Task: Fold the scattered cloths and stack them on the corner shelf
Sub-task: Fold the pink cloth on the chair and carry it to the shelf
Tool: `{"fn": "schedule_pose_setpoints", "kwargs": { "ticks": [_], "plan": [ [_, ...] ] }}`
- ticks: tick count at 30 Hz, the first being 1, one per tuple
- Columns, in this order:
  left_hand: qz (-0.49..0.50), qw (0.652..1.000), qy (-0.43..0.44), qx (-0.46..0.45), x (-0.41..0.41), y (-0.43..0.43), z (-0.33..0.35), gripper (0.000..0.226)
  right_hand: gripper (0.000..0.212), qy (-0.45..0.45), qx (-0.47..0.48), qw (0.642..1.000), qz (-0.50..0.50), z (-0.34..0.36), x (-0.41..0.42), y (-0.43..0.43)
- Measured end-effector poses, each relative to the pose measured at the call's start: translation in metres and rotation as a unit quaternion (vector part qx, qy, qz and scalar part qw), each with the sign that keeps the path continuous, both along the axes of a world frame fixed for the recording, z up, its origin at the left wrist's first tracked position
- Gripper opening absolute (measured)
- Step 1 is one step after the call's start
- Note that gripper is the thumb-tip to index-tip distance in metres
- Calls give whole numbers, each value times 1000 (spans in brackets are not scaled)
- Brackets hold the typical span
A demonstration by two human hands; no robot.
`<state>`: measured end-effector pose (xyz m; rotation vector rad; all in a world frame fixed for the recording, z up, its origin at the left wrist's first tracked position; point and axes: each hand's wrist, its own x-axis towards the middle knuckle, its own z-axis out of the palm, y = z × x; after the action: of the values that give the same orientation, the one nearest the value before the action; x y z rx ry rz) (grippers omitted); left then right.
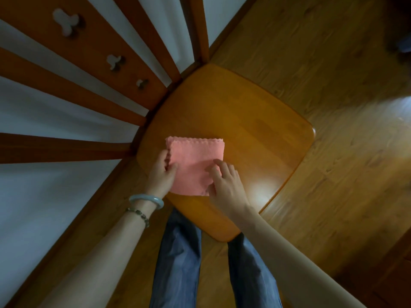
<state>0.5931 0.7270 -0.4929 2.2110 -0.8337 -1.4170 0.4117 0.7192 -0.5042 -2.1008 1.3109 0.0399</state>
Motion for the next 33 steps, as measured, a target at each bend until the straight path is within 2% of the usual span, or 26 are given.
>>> {"fn": "schedule_pose_setpoints", "kwargs": {
  "ticks": [3, 6, 7, 8, 10, 11, 13, 14, 17, 19, 21, 23, 25, 26, 27, 29, 30, 31, 33],
  "plan": [
    [3, 1000, -13, -1, 5, -1, -9, 37, 35, 19, -11, 999, 35, -6, 2, 2],
    [3, 999, -37, 4, 10, 1, -15, 54, 42, 29, -55, 996, 68, -10, 3, -1],
    [-24, 997, -77, 6, 11, 3, -16, 61, 45, 40, -77, 993, 85, -12, 3, -3],
    [-85, 984, -155, 7, 12, 6, -16, 68, 49, 55, -99, 988, 104, -16, 4, -5],
    [-252, 908, -334, -26, 14, 13, -20, 74, 58, 95, -125, 976, 150, -26, 6, -11],
    [-325, 867, -373, -62, 14, 16, -24, 72, 60, 109, -129, 971, 169, -34, 7, -14],
    [-453, 801, -378, -104, 17, 25, -40, 70, 66, 124, -124, 965, 193, -50, 6, -18],
    [-497, 779, -371, -94, 20, 30, -49, 71, 69, 130, -121, 963, 203, -57, 4, -20],
    [-545, 758, -355, -51, 26, 33, -64, 75, 70, 136, -107, 961, 215, -69, -1, -21],
    [-542, 765, -346, -45, 26, 29, -64, 76, 70, 129, -109, 964, 205, -67, 0, -22],
    [-508, 796, -326, -51, 23, 25, -53, 76, 67, 94, -123, 969, 192, -61, 1, -24],
    [-385, 879, -274, -64, 17, 25, -40, 74, 59, 40, -135, 981, 137, -51, 0, -24],
    [-180, 961, -204, -57, 9, 23, -31, 73, 54, -24, -93, 995, -18, -37, 1, -23],
    [-90, 980, -175, -38, 6, 20, -30, 70, 51, -50, -31, 991, -118, -30, 1, -22],
    [-29, 988, -152, -17, 3, 17, -31, 67, 45, -73, 48, 972, -216, -25, 2, -22],
    [25, 990, -141, 9, -2, 12, -34, 63, 28, -108, 205, 897, -375, -20, 6, -24],
    [40, 989, -143, 25, -5, 9, -35, 61, 27, -121, 255, 862, -421, -19, 9, -24],
    [55, 987, -144, 43, -7, 6, -37, 59, 29, -127, 288, 841, -440, -19, 12, -25],
    [74, 983, -137, 99, -12, 1, -37, 59, 33, -108, 330, 832, -433, -20, 18, -27]
  ]
}}
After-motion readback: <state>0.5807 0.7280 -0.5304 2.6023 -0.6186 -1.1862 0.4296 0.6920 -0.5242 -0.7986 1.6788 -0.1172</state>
